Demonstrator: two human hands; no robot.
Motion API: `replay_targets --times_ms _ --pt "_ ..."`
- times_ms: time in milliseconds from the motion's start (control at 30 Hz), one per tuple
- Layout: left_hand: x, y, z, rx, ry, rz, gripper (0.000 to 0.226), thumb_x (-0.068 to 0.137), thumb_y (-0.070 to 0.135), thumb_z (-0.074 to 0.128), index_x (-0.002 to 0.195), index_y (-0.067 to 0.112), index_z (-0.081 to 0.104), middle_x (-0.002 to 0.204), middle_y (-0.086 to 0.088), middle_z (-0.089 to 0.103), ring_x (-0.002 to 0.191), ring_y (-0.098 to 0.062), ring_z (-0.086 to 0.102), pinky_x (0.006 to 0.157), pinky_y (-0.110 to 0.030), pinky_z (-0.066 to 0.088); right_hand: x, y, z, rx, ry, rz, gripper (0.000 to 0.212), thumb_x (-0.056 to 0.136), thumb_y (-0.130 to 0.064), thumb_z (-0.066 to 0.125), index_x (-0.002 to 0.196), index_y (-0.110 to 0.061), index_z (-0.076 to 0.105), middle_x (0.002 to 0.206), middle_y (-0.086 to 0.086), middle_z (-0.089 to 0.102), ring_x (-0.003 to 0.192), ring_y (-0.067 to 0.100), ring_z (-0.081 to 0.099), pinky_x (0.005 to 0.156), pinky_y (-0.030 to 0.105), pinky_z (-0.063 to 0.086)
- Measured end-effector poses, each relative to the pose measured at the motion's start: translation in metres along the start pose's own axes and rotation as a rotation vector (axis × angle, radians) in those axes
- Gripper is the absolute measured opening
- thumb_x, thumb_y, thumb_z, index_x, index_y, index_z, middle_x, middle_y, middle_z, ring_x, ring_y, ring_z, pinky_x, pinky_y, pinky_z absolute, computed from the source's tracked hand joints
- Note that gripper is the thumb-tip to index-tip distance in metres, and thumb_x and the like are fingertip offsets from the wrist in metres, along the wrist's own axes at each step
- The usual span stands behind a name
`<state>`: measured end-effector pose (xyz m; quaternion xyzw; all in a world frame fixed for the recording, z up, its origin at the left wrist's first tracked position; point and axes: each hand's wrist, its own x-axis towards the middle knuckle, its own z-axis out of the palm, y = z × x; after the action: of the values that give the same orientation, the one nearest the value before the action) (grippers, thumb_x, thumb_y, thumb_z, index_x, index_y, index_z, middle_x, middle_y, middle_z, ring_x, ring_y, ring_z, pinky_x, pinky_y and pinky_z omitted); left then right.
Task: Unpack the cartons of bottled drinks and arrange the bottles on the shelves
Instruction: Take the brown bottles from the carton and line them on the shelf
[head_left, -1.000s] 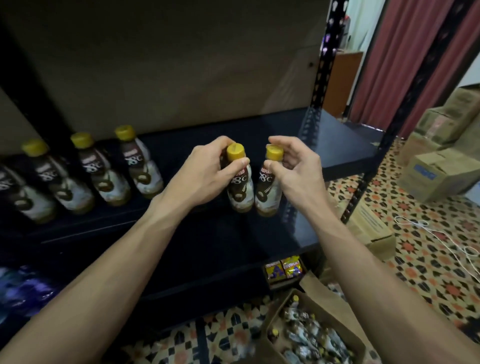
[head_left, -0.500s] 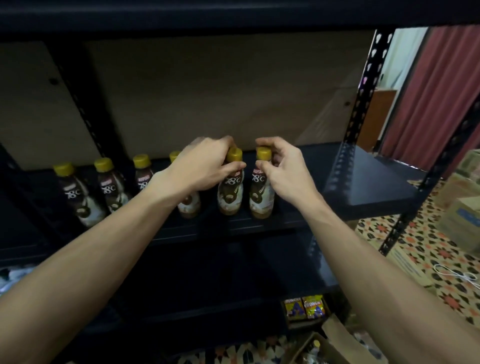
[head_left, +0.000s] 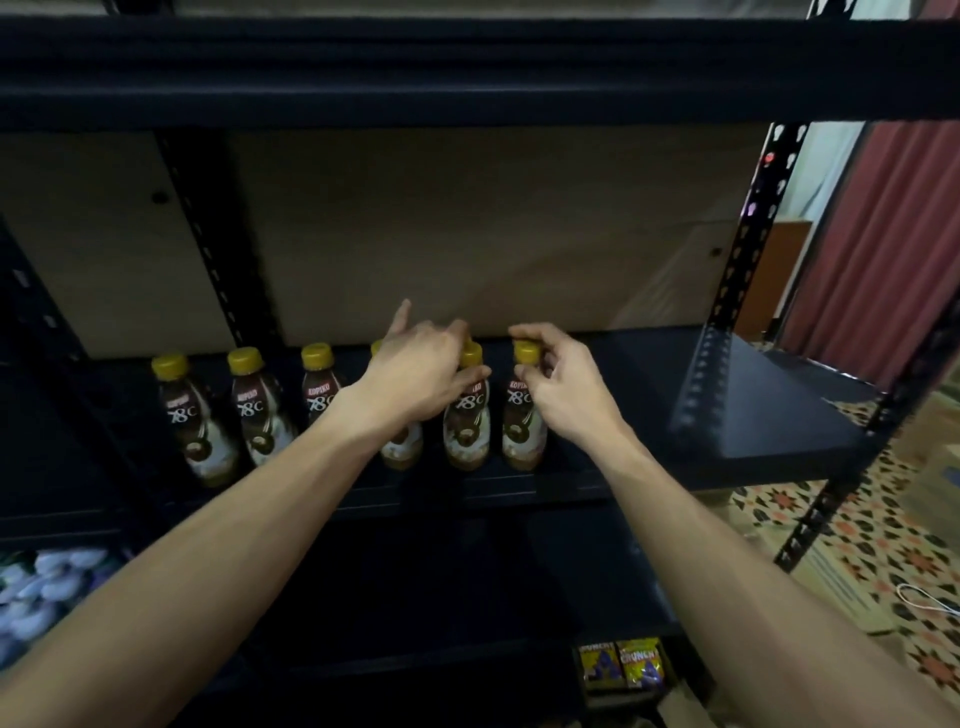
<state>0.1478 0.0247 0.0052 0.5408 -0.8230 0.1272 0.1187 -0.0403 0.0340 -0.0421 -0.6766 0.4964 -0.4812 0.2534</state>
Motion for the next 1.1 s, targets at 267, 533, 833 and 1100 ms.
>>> replay_targets --times_ms 267,533,833,1100 --pt "0.004 -0.006 -0.005 -0.011 -0.060 -0.026 0.059 0.090 0.067 0.049 0.119 0.016 0.050 0.099 -0.003 0.068 0.111 -0.024 0.060 0.121 -0.051 0.001 -0.010 0.004 0.000 0.135 -0.022 0.120 0.095 0.089 -0.023 0.076 0.160 -0.040 0.015 0.158 -0.005 0.039 0.144 0.003 0.034 0.118 0.030 0.033" --pt "0.006 -0.007 -0.006 -0.014 -0.183 0.079 0.075 0.077 0.061 0.070 0.131 0.017 0.042 0.123 -0.003 0.062 0.126 -0.022 0.052 0.117 -0.056 -0.014 -0.047 0.038 0.018 -0.106 -0.036 0.356 0.087 0.078 -0.029 0.086 0.148 -0.014 0.038 0.129 0.004 0.063 0.119 0.021 0.060 0.087 0.023 0.041" --pt "0.002 -0.011 -0.003 -0.002 -0.163 0.048 0.067 0.081 0.056 0.069 0.129 0.018 0.042 0.119 -0.002 0.061 0.126 -0.023 0.052 0.116 -0.059 -0.015 -0.049 0.049 0.025 -0.152 -0.025 0.320 0.046 0.084 -0.025 0.081 0.123 -0.016 0.058 0.093 -0.014 0.060 0.090 0.008 0.058 0.068 0.015 0.042" --pt "-0.003 -0.016 -0.002 -0.005 -0.154 0.036 0.077 0.079 0.057 0.070 0.137 0.021 0.037 0.111 0.000 0.065 0.123 -0.022 0.054 0.115 -0.060 -0.017 -0.047 0.050 0.026 -0.167 -0.061 0.324 0.051 0.083 -0.020 0.082 0.128 -0.015 0.058 0.102 -0.009 0.061 0.102 0.013 0.061 0.082 0.023 0.044"
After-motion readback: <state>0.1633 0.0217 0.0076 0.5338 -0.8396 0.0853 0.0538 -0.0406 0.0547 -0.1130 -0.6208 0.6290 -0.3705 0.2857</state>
